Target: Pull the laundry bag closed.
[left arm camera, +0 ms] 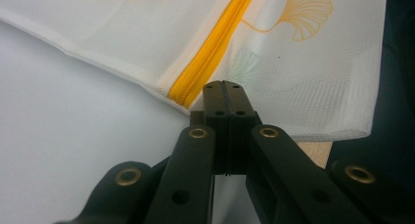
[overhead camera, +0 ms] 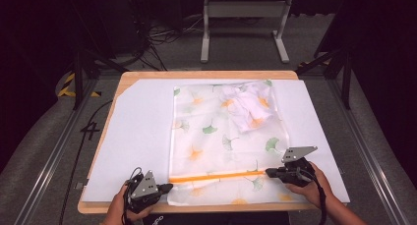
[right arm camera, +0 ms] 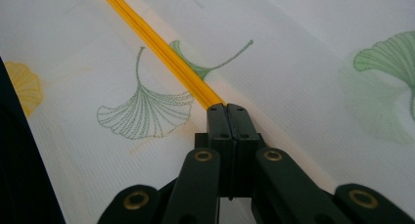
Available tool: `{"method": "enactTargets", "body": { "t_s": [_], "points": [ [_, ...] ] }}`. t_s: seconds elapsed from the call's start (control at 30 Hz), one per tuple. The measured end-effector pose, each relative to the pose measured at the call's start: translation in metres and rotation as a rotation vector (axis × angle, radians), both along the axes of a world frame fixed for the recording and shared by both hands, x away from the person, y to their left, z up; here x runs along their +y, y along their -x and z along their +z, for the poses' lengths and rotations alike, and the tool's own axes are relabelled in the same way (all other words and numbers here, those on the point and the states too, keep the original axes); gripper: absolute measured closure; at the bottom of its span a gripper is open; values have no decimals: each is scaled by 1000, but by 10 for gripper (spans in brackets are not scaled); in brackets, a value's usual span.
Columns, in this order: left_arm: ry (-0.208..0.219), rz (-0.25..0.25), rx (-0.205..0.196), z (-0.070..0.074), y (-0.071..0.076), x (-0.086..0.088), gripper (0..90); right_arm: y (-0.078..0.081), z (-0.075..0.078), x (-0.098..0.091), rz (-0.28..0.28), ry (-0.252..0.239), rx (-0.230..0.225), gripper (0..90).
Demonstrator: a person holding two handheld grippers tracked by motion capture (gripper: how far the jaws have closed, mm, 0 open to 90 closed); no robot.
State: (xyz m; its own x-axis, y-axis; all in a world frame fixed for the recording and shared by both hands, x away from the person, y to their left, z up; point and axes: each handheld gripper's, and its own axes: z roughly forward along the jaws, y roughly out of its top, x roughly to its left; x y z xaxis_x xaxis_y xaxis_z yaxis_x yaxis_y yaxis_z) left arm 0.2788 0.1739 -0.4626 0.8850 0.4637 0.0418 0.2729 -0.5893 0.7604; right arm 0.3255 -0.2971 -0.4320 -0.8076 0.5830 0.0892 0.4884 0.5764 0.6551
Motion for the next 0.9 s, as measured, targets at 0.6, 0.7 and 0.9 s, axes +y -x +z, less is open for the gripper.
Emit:
{"method": "enactTargets", "body": {
  "t_s": [0.6,0.7,0.9],
  "points": [
    [-6,-3,-2,0,0,0,900,4,0,-19,-47,-11,1,900],
    [-3,-5,-2,0,0,0,900,5,0,-24,-59,-14,0,900],
    [-2,-6,1,0,-1,0,900,7,0,-28,-66,-15,-1,900]
  ]
}}
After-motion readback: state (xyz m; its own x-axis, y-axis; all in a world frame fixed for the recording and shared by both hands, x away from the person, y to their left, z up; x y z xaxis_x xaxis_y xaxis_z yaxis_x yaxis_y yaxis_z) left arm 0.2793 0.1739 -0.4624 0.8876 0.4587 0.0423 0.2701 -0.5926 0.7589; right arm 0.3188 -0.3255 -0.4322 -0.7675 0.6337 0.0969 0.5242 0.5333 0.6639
